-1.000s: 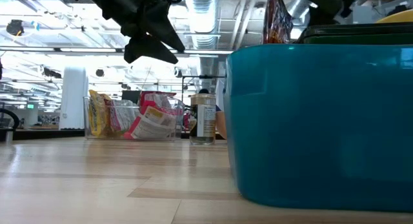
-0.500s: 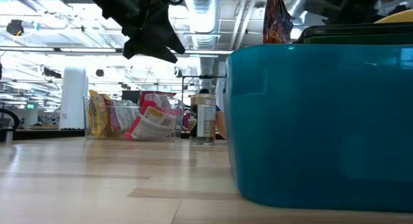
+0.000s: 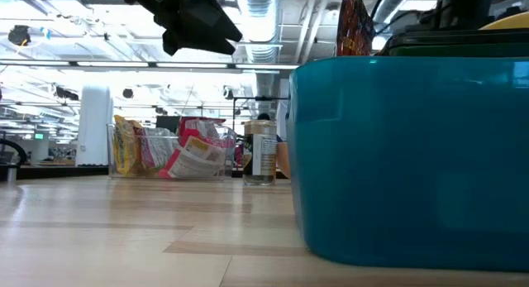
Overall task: Pick & Place Food Item
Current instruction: Put the blue baby spoon into the green bin
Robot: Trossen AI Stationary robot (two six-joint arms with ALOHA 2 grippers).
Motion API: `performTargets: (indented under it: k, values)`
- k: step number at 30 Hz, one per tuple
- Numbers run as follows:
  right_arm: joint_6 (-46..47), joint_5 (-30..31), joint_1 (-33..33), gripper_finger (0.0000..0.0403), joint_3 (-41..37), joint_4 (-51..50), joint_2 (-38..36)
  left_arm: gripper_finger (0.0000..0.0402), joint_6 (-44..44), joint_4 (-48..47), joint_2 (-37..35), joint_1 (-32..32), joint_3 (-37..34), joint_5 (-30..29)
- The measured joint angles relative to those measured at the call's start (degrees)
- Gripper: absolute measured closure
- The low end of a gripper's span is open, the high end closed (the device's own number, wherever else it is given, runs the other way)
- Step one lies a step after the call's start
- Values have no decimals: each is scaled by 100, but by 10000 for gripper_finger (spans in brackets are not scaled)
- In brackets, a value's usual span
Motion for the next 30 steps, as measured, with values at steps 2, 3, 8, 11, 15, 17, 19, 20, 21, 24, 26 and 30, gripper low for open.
performTargets:
  k: [2,3,8,11,15,17,19,20,21,24,26,30]
  values:
    - [-28,-171,-169,393,0,28,0,244,3,9,0,-52,0,-1]
    - [-31,-215,-232,393,0,41,0,244,4,23,0,-66,0,1]
    - [-33,-538,-451,393,0,202,2,244,19,82,0,-95,0,1]
    - [-33,-742,-498,393,0,403,2,244,231,264,0,-95,0,3]
    - [-35,-954,-604,393,0,564,4,244,395,536,0,-95,0,4]
    - [-31,-985,-651,393,1,560,28,244,405,583,0,-95,0,5]
    - [-14,-1149,-689,392,2,544,150,244,407,595,0,-95,0,5]
    - [-5,-1256,-718,392,2,513,216,244,407,595,0,-95,0,5]
    - [-5,-1351,-751,392,2,487,290,244,407,603,0,-95,0,5]
    - [-148,-1650,-933,392,2,508,561,244,407,628,0,-95,0,7]
    - [-264,-1764,-1071,392,2,530,716,244,407,628,0,-93,0,8]
    - [-611,-1867,-1325,392,4,571,882,244,407,628,0,-93,0,9]
